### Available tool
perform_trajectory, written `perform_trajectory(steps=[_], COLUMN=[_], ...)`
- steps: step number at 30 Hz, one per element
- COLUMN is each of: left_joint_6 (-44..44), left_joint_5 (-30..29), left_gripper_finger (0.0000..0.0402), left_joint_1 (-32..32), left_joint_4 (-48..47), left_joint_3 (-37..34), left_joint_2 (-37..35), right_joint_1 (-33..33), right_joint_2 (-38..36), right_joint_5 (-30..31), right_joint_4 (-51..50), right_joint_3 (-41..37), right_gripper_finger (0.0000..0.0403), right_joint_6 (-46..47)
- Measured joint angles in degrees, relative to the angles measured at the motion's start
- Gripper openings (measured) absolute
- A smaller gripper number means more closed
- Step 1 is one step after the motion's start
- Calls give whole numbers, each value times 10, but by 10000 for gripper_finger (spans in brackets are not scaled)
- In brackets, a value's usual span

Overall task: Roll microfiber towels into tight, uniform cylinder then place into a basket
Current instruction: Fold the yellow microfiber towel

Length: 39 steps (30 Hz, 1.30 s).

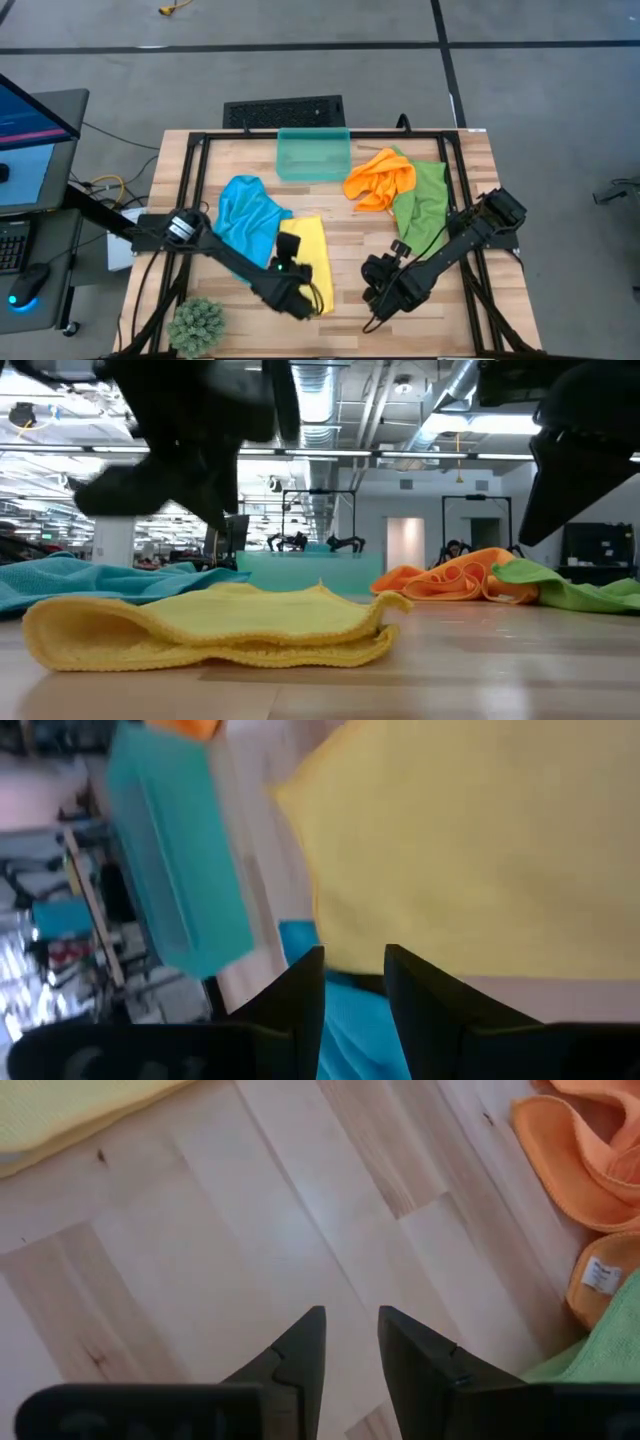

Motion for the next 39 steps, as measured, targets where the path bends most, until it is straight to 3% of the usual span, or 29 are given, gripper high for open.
perform_trajectory(steps=[6, 11, 15, 21, 25, 34, 39], left_joint_6=[19, 19, 53, 83, 76, 68, 74], left_joint_5=[25, 35, 49, 147, 178, 237, 276], left_gripper_finger=[100, 100, 100, 100, 100, 100, 100], left_joint_1=[37, 44, 47, 76, 96, 135, 159], left_joint_4=[22, 74, 234, 526, 584, 635, 673], left_joint_3=[-66, -127, -205, -339, -380, -394, -394], left_joint_2=[-8, -92, -204, -308, -309, -296, -249], right_joint_1=[8, 8, 4, -2, -3, -15, -24], right_joint_2=[0, 0, 0, 0, 0, 0, 0], right_joint_5=[1, 4, 15, 15, 16, 18, 19], right_joint_4=[2, 7, 12, 16, 15, 14, 17], right_joint_3=[0, 0, 0, 0, 0, 0, -1], right_gripper_finger=[118, 118, 118, 118, 118, 118, 118], right_joint_6=[1, 1, 0, 0, 0, -8, -9])
